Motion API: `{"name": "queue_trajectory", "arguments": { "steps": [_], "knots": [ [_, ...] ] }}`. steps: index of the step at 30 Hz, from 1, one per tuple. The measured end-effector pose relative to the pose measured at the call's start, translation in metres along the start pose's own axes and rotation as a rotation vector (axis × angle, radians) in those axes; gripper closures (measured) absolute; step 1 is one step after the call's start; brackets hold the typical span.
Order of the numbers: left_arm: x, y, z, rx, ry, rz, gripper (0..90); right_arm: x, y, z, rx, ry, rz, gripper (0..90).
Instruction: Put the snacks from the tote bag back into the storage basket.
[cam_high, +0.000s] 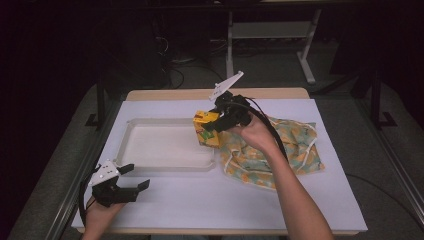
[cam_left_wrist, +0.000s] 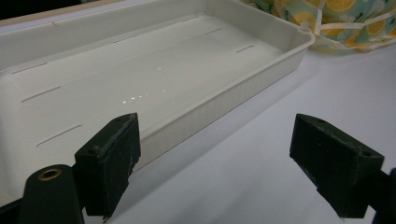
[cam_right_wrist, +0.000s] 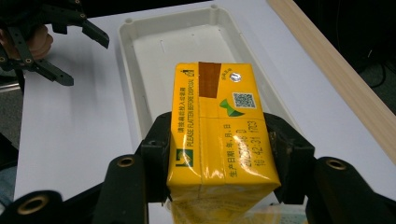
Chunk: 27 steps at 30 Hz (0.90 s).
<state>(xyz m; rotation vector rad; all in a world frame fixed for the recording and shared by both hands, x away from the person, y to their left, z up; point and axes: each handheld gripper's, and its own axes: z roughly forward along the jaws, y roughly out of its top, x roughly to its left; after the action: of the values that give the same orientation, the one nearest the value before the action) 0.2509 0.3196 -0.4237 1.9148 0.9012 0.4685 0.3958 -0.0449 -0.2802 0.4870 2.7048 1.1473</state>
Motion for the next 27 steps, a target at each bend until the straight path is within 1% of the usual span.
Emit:
{"name": "queue_trajectory", "arguments": {
  "steps": [1,3,4,5,6,7,8,10,11,12,13,20,21,22,24,27],
  "knots": [
    [0.000,0.000,0.000,0.001,0.001,0.001,15.8,0.001,0.001,0.002,-0.002,0.012,0.000,49.0],
    [0.000,0.000,0.000,0.000,0.001,0.002,15.8,0.001,0.002,0.006,-0.006,0.016,-0.023,49.0],
    [0.000,0.000,0.000,-0.001,0.001,0.002,15.8,0.001,0.002,0.006,-0.006,0.016,-0.023,49.0],
    [0.001,0.000,0.000,-0.003,0.000,0.003,15.8,0.002,0.003,0.007,-0.005,0.021,-0.012,49.0],
    [0.001,0.000,0.000,-0.003,0.000,0.001,15.8,0.002,0.004,0.008,-0.001,0.023,-0.019,49.0],
    [0.001,0.000,0.000,-0.002,-0.001,0.002,15.8,0.004,0.005,0.011,0.001,0.032,-0.010,49.0],
    [0.001,0.000,0.000,-0.003,-0.001,0.002,15.8,0.003,0.005,0.012,-0.002,0.027,-0.023,49.0],
    [0.000,0.000,0.000,-0.003,-0.002,0.000,15.8,0.004,0.006,0.014,-0.003,0.037,-0.020,49.0],
    [0.001,0.000,0.000,-0.003,-0.002,0.000,15.8,0.002,0.006,0.016,-0.005,0.036,-0.046,49.0],
    [0.001,0.000,0.000,-0.003,-0.002,0.000,15.8,0.002,0.006,0.016,-0.005,0.036,-0.046,49.0],
    [0.001,0.000,0.000,-0.002,-0.002,0.000,15.8,0.003,0.006,0.016,-0.003,0.041,-0.035,49.0],
    [0.000,0.000,0.000,-0.009,-0.004,-0.006,15.8,0.004,0.008,0.027,0.001,0.059,-0.063,49.0],
    [0.000,0.000,0.000,-0.008,-0.004,-0.005,15.8,0.004,0.008,0.028,0.000,0.064,-0.055,49.0],
    [0.000,0.000,0.000,-0.009,-0.004,-0.006,15.8,0.004,0.009,0.032,0.004,0.071,-0.063,49.0],
    [0.001,0.000,0.000,-0.010,-0.004,-0.006,15.8,0.005,0.009,0.034,0.004,0.073,-0.064,49.0],
    [0.000,0.000,0.000,-0.010,-0.004,-0.007,15.8,0.006,0.009,0.041,0.004,0.085,-0.065,48.9]
  ]
}}
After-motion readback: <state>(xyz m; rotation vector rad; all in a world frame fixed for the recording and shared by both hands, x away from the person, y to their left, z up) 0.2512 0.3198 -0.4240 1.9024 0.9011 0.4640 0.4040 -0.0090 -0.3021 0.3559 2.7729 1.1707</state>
